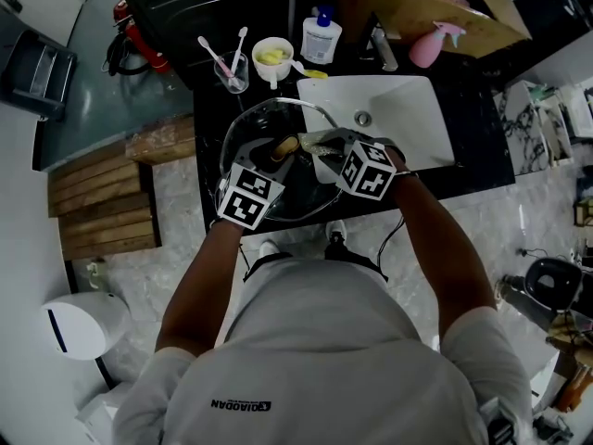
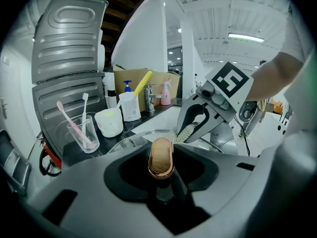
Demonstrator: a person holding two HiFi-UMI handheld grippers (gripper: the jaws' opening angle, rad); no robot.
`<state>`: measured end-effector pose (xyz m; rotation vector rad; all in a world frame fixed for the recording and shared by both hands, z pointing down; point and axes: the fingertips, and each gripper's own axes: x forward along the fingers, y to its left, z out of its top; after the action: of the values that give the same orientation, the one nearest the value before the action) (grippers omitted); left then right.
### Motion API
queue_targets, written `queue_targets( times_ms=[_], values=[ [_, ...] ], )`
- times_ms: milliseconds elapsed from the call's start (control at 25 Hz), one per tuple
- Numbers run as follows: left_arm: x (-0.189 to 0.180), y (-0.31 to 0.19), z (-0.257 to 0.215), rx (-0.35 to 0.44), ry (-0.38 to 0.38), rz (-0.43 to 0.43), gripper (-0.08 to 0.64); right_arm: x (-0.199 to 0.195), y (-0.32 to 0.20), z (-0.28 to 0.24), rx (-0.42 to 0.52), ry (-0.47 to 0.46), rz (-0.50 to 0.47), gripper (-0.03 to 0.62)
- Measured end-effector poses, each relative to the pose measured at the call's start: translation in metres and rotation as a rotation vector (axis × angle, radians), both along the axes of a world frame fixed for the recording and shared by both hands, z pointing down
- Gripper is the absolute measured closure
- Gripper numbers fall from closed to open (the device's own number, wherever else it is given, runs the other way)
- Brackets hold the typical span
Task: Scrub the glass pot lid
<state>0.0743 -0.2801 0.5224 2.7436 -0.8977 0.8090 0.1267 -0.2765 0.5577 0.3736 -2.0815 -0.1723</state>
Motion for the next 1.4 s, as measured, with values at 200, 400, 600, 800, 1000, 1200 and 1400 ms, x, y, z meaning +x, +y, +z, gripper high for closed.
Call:
queue_targets(
  times_ms=[200, 400, 600, 800, 1000, 1200, 1400],
  values=[
    [-0.021, 0.002, -0.016, 0.015, 0.039, -0.059, 0.397, -0.001, 0.0, -0.002, 0.031, -0.017, 0.044, 0.512],
    [-0.062, 0.014, -0.027, -0.02, 0.111, -0.152, 0.397, -0.002, 0.016, -0.003, 0.008, -0.006, 0.088, 0.512],
    [-0.099, 0.024, -0.019, -0.033, 0.064, -0.223, 0.471, -0.01, 0.036, -0.004, -0.032, -0.018, 0.161, 0.512],
    [-0.116, 0.03, -0.011, -0.073, 0.055, -0.261, 0.546, -0.023, 0.051, -0.005, -0.058, -0.052, 0.217, 0.512],
    [-0.119, 0.037, -0.014, -0.077, 0.07, -0.253, 0.546, -0.032, 0.061, -0.004, -0.061, -0.055, 0.229, 0.512],
    [-0.117, 0.043, -0.012, -0.088, 0.05, -0.226, 0.545, -0.034, 0.065, -0.003, -0.064, -0.059, 0.244, 0.512],
    [-0.12, 0.048, -0.014, -0.083, 0.045, -0.217, 0.545, -0.041, 0.074, -0.003, -0.076, -0.066, 0.259, 0.512]
  ],
)
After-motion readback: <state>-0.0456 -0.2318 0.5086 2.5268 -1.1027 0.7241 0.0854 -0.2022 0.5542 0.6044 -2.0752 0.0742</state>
